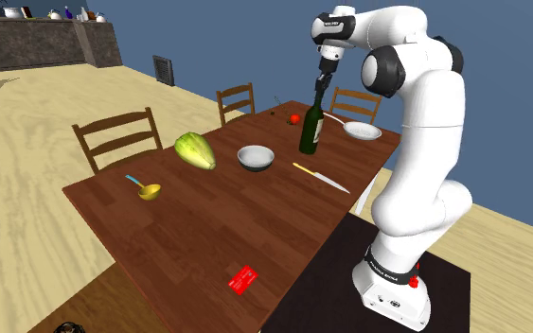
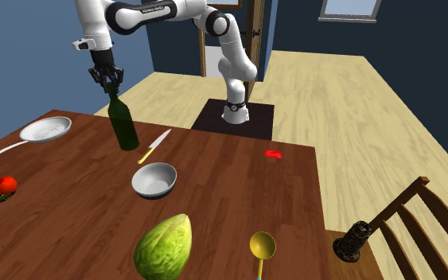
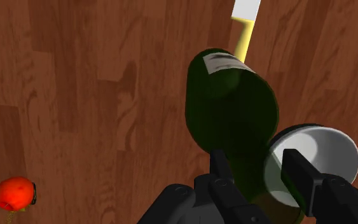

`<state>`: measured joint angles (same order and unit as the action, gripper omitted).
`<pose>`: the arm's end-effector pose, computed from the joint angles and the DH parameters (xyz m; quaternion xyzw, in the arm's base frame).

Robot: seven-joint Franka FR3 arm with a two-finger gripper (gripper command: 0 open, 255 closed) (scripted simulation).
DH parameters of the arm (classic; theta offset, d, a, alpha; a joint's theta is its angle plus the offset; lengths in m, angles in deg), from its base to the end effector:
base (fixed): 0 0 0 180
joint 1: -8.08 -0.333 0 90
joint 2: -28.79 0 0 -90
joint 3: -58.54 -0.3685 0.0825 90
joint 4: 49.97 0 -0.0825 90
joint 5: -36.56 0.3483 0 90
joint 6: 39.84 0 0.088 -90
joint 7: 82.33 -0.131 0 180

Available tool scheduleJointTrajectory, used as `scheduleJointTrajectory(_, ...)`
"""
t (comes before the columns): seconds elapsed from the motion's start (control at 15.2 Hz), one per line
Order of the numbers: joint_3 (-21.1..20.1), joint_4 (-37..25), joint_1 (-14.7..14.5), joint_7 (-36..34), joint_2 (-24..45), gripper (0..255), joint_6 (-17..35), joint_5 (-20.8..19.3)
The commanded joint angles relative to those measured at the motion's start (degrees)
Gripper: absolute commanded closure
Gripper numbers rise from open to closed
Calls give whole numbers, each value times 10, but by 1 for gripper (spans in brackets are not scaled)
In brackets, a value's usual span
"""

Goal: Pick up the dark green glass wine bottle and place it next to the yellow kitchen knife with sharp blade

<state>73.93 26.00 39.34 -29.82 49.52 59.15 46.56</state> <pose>0.4870 -0.4382 0.5690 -0.9977 -0.0492 -0.0471 0.0059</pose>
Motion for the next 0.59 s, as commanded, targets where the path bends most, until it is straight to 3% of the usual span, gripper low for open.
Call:
scheduleJointTrajectory(0.0,5,-38,21,23,26,255,-15,9)
scheduleJointTrajectory(0.33,13,-177,88,74,116,255,-71,37)
scheduleJointTrajectory(0.53,12,-138,83,78,106,255,-42,35)
